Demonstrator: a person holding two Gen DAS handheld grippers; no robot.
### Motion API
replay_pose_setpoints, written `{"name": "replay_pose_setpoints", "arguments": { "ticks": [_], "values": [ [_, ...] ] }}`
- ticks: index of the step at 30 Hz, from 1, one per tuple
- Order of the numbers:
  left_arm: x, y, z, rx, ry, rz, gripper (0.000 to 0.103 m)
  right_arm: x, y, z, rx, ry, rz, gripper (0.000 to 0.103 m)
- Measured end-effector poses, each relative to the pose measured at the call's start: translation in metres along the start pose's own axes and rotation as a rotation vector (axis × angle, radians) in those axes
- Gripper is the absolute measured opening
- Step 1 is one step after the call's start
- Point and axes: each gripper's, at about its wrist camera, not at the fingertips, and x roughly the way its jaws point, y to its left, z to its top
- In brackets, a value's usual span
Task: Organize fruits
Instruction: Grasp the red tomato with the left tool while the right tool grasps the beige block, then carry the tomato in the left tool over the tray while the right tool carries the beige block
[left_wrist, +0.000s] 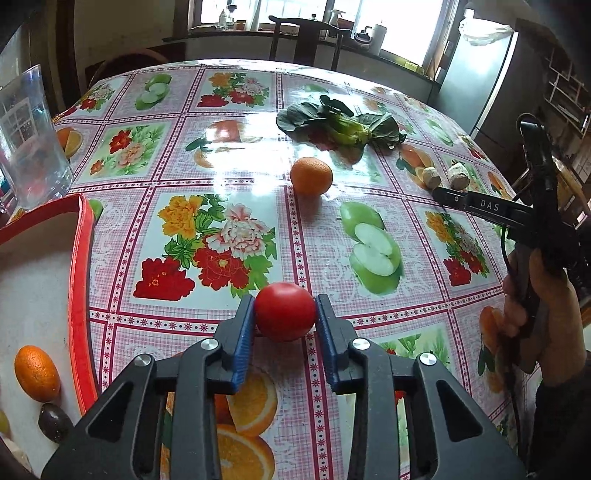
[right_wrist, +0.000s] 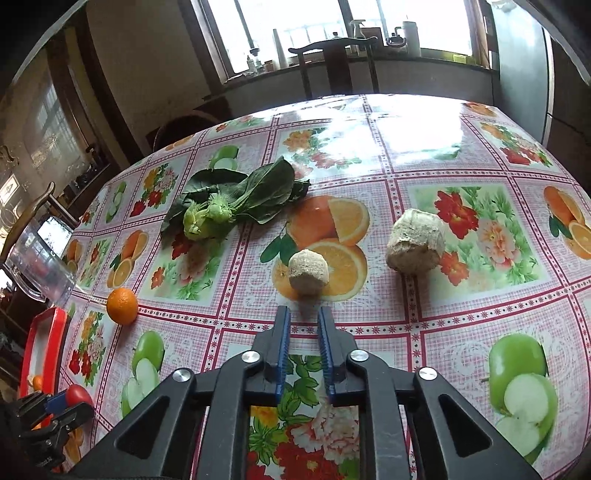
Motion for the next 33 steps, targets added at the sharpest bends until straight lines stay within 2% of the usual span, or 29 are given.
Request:
{"name": "replay_pose_setpoints", "arguments": {
  "ticks": [1,3,6,11,13,15,19,28,33],
  "values": [
    [-0.002,0.0,-0.001,-0.001,-0.002,-0.003,0.03,-0.003,-0.002,-0.001,0.009,-0.009,-0.001,0.03],
    [-0.006,-0.002,-0.005,0.002,-0.009,-0.005,0.03,-0.002,-0.003,0.001,0.013,-0.015,-0.003,0.034],
    [-0.01,-0.002,-0.008,0.0,-0.01,-0.014,0.03,0.004,-0.001,0.006,0.006,-0.006,0.002,0.035],
    [-0.014,-0.001,-0.012,-0.004,-0.007,-0.015,0.03,0.019,0.006,0.021,-0.015,-0.005,-0.015,0.035],
    [-0.017,0.0,-0.014,-0.005,-0.005,-0.014,0.03,0.022,0.007,0.025,-0.022,-0.005,-0.017,0.027],
    [-0.02,0.001,-0.015,-0.006,-0.01,-0.013,0.03,0.019,0.008,0.024,-0.028,-0.004,-0.019,0.027],
    [-0.027,0.002,-0.017,-0.005,-0.02,-0.017,0.03,0.001,0.013,0.003,-0.015,-0.001,0.021,0.027],
    [-0.048,0.0,-0.028,0.002,-0.044,-0.027,0.03,-0.063,0.05,-0.055,-0.012,0.013,0.211,0.027],
    [-0.068,0.008,-0.039,-0.018,-0.068,-0.023,0.03,-0.1,0.073,-0.08,-0.038,0.011,0.286,0.027]
  ]
}}
